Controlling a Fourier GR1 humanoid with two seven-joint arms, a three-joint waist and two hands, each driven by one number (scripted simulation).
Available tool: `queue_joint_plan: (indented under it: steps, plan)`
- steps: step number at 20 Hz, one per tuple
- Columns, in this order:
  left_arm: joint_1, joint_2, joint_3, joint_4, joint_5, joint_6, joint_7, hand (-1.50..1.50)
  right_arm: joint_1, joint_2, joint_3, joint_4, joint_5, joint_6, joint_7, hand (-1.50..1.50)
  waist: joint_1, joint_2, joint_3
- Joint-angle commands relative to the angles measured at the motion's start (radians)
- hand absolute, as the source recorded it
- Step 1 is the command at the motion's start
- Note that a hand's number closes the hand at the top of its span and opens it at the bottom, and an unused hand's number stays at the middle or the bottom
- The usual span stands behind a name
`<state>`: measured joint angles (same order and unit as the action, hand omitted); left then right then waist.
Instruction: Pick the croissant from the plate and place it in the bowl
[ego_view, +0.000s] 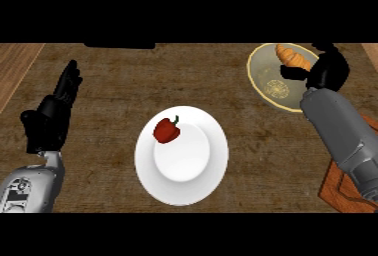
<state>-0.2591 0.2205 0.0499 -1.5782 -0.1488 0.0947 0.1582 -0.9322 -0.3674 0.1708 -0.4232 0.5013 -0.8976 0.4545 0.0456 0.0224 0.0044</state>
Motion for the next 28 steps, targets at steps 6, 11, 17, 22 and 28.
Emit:
queue_joint_plan:
  steps: [6,11,17,22,28]
  plan:
    - [0.013,-0.018,-0.025,-0.010,-0.025,0.009,-0.016,0.00,0.051,0.010,-0.217,-0.039,-0.233,0.019,-0.445,-1.50,0.012,0.005,0.001]
    - [0.004,-0.014,0.003,0.041,-0.027,0.015,-0.035,0.00,0.052,-0.005,-0.325,-0.030,-0.323,0.060,-0.585,-1.50,-0.019,-0.010,-0.002]
    - [0.040,-0.015,0.026,0.037,-0.019,0.011,-0.045,0.00,0.183,0.013,-0.389,-0.166,-0.422,0.156,-0.683,-1.50,-0.045,-0.022,-0.004]
    - [0.055,-0.005,0.025,-0.031,-0.031,0.011,0.026,0.00,0.431,0.008,-0.397,-0.429,-0.513,0.301,-0.716,-1.50,-0.073,-0.033,-0.005]
    - [0.043,0.013,0.061,-0.018,-0.013,-0.004,0.024,0.00,0.716,0.057,-0.321,-0.782,-0.534,0.368,-0.685,-1.50,-0.071,-0.029,-0.005]
